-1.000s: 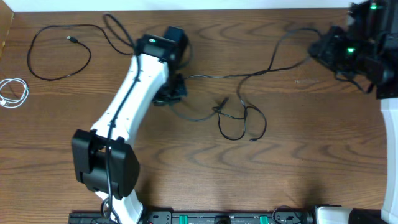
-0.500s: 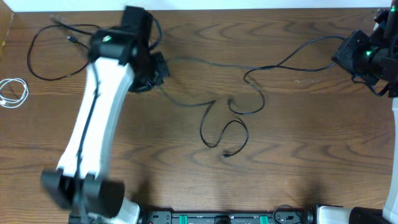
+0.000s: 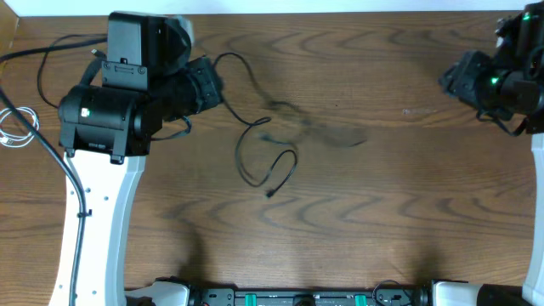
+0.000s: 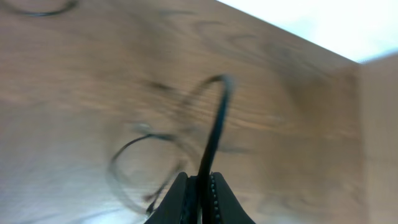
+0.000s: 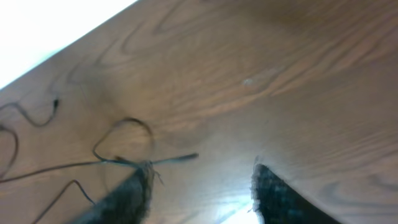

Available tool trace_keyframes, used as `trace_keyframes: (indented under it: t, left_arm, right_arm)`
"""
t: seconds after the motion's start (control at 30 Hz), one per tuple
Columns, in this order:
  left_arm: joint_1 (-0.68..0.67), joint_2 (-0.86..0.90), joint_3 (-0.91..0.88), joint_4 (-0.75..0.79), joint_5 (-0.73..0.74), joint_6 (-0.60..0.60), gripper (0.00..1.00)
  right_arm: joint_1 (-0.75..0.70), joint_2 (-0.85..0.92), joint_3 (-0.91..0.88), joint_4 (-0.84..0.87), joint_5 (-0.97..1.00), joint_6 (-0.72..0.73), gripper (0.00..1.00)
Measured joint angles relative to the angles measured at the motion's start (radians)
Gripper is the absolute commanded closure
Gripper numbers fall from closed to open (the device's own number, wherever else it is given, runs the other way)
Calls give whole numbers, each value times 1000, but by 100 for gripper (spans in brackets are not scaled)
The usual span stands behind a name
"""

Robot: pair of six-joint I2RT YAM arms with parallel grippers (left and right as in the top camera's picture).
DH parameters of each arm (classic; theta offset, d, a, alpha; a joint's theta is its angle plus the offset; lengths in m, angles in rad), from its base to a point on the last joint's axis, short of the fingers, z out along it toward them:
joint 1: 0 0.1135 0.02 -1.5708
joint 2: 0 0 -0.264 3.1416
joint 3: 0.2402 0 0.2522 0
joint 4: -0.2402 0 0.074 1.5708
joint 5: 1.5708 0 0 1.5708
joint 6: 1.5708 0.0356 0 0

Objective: Untangle cables

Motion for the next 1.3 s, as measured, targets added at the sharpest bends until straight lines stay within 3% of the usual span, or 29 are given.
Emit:
trace_keyframes:
  t: [0.23,0.53,0.93,1.2,1.3]
  left_arm:
    - [-27,2,0,145,318,100,92]
    - [-103,2,0,208,469,124,92]
    - [-103,2,0,208,373,-11,92]
    - [-103,2,0,213,362,-90,92]
    - [-103,2,0,234,359,-125,92]
  right_arm:
    - [50,0,0,-24,-114,-165,1]
    - [158,0,0,-15,-272,-311,1]
    - [281,0,0,69,-505,-367,1]
    - [400,0,0,144,-547,-385,1]
    - [443,0,0,152,-538,-389,11]
